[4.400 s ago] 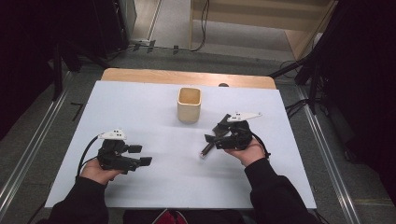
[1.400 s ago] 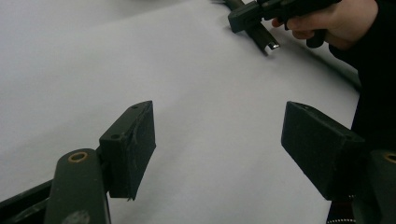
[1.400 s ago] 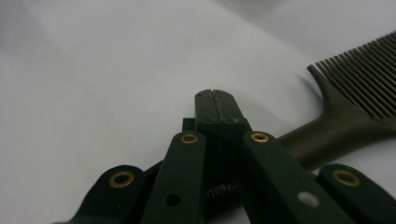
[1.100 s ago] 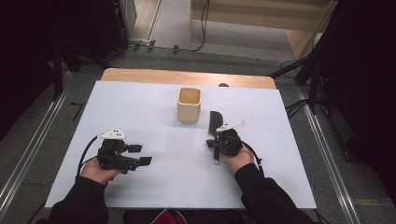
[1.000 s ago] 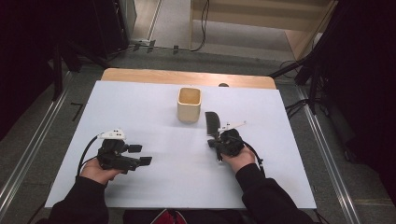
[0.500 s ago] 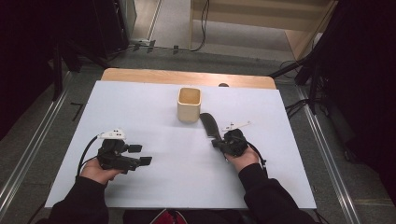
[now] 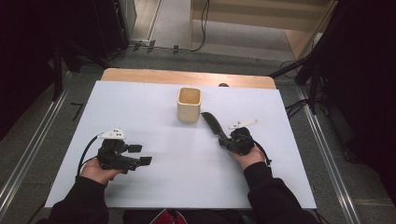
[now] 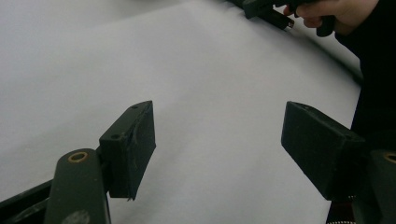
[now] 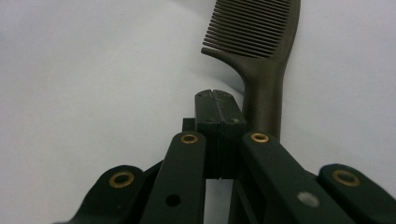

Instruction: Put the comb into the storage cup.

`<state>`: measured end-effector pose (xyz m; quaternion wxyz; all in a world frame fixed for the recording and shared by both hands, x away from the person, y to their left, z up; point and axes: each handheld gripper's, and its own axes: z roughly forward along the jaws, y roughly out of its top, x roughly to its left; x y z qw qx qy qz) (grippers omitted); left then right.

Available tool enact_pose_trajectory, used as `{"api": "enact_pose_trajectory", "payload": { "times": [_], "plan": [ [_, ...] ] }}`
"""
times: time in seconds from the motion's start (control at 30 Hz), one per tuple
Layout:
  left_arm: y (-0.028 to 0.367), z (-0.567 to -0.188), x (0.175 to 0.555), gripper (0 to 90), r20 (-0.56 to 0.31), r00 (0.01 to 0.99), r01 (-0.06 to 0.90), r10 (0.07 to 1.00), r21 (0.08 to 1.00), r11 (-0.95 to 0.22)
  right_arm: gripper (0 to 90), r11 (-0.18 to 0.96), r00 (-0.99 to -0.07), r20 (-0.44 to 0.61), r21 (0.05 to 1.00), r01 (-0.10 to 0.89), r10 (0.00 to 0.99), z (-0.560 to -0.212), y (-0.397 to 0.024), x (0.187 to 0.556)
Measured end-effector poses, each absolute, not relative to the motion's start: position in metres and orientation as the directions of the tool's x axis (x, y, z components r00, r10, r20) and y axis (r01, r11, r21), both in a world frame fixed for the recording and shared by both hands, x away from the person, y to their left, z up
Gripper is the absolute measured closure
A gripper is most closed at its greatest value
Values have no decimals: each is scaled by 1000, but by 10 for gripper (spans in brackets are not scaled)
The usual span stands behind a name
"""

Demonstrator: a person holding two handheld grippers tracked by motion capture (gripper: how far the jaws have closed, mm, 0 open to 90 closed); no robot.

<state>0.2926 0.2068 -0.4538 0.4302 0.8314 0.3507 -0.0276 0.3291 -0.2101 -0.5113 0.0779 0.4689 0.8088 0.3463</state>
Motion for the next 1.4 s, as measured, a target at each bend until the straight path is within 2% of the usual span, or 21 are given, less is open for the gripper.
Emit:
{"api": "enact_pose_trajectory", "payload": {
  "times": [0.3,0.63,0.97,1.23,1.4],
  "plan": [
    [207,-454,292,265,-347,752,607,560,696,-384,877,341,-548,170,623,704,819,-509,-218,331],
    [207,-454,293,265,-348,752,607,559,696,-383,876,313,-519,180,620,719,836,-509,-228,334],
    [207,-454,293,265,-348,753,607,559,696,-383,841,311,-548,200,646,697,812,-496,-227,322],
    [207,-454,293,266,-348,752,607,560,696,-383,661,275,-587,240,707,651,773,-478,-231,311],
    [207,-454,293,265,-346,751,607,562,695,-384,471,258,-602,263,725,639,754,-472,-235,304]
  ]
}}
